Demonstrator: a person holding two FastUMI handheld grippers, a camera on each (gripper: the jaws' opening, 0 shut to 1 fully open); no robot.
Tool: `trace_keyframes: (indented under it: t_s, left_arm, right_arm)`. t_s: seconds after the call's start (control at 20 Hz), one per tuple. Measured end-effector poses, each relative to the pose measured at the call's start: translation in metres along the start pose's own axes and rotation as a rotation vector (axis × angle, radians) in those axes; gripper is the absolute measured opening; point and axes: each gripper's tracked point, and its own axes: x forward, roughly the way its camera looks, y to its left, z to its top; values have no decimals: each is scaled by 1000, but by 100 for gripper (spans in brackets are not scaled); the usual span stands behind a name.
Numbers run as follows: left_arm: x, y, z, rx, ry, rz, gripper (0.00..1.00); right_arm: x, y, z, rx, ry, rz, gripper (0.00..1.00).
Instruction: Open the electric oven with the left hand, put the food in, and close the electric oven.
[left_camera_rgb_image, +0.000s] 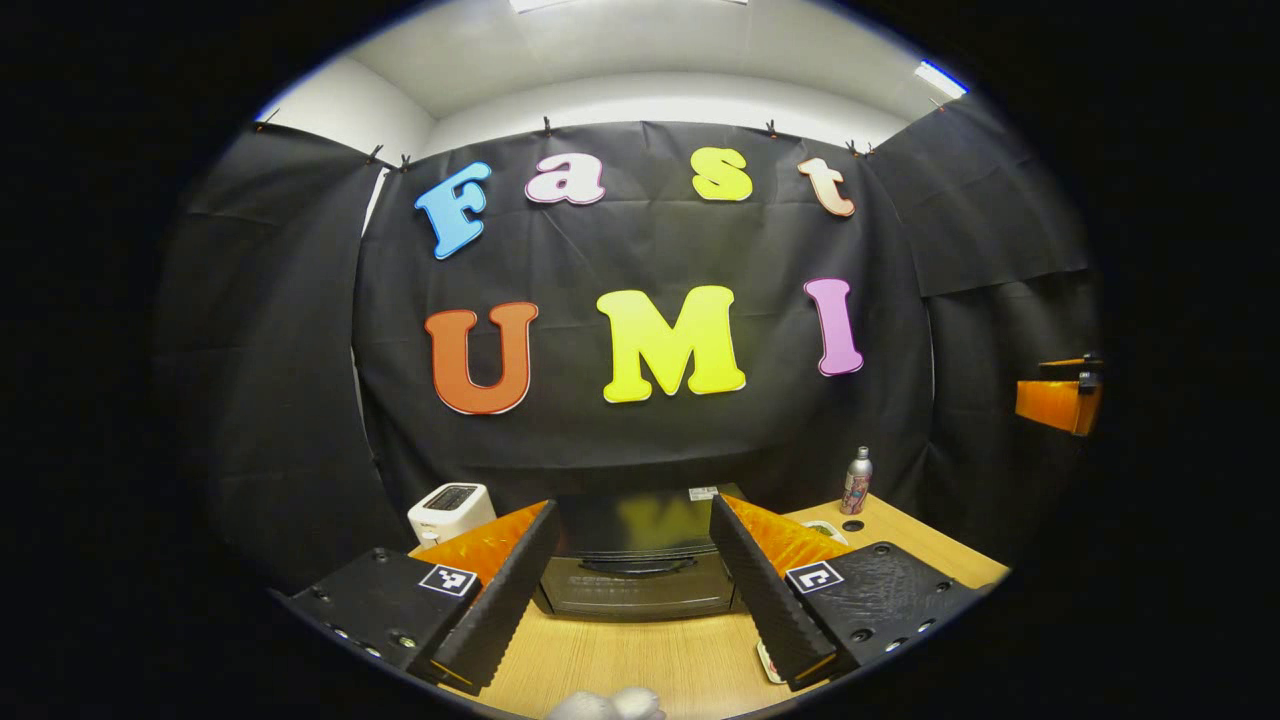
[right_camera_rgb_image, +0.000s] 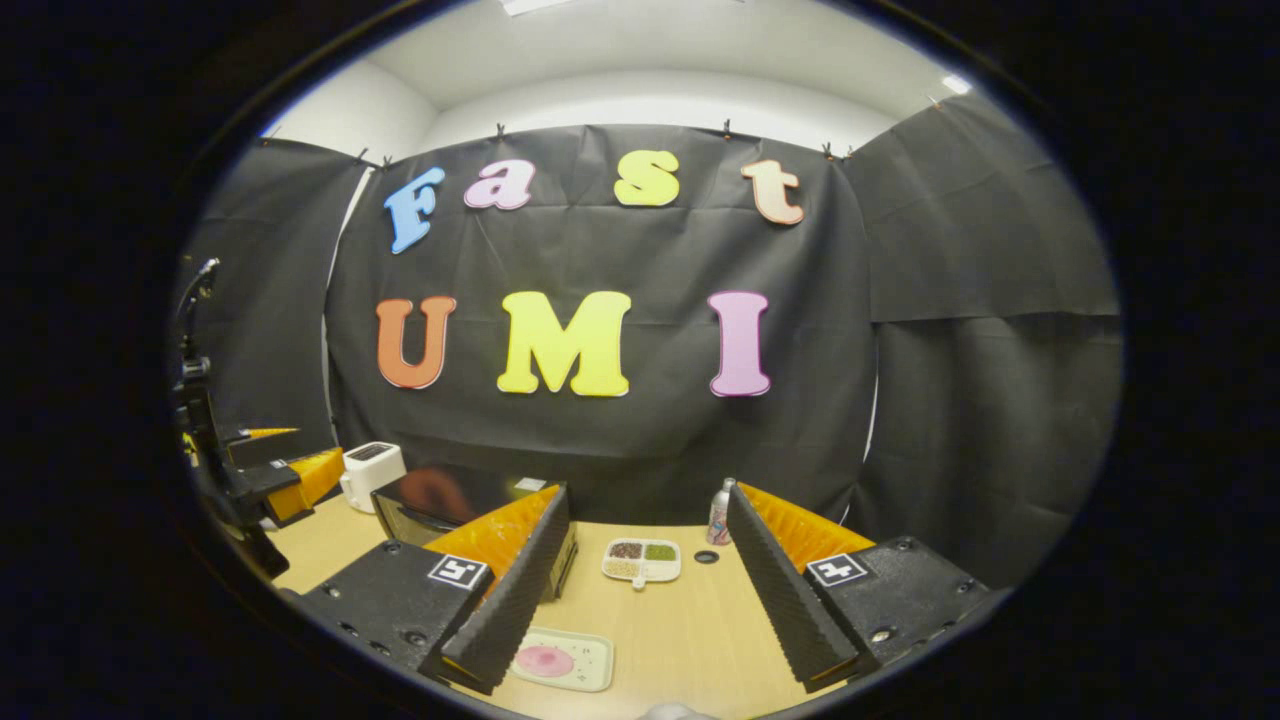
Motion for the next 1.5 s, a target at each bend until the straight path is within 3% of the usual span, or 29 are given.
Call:
trace_keyframes:
  t_s: [0.15,0.2,0.6,0.85,1.05,1.5]
  left_arm:
    - [20,-3,-10,3,0,-21,100]
    - [26,-4,-14,4,5,-26,96]
    - [77,-14,-45,-26,48,-41,96]
    - [104,-15,-77,-53,104,-51,97]
    - [134,-3,-113,-58,179,-29,97]
    - [153,-9,-151,-20,265,-59,98]
  right_arm:
    - [-6,-6,4,-7,1,-19,96]
    - [-8,-8,4,-8,2,-26,96]
    - [-20,-23,0,-2,34,-79,96]
    - [-22,-25,-8,3,61,-94,100]
    - [-24,-27,-11,-5,78,-115,96]
    - [-20,-26,-22,-7,119,-133,96]
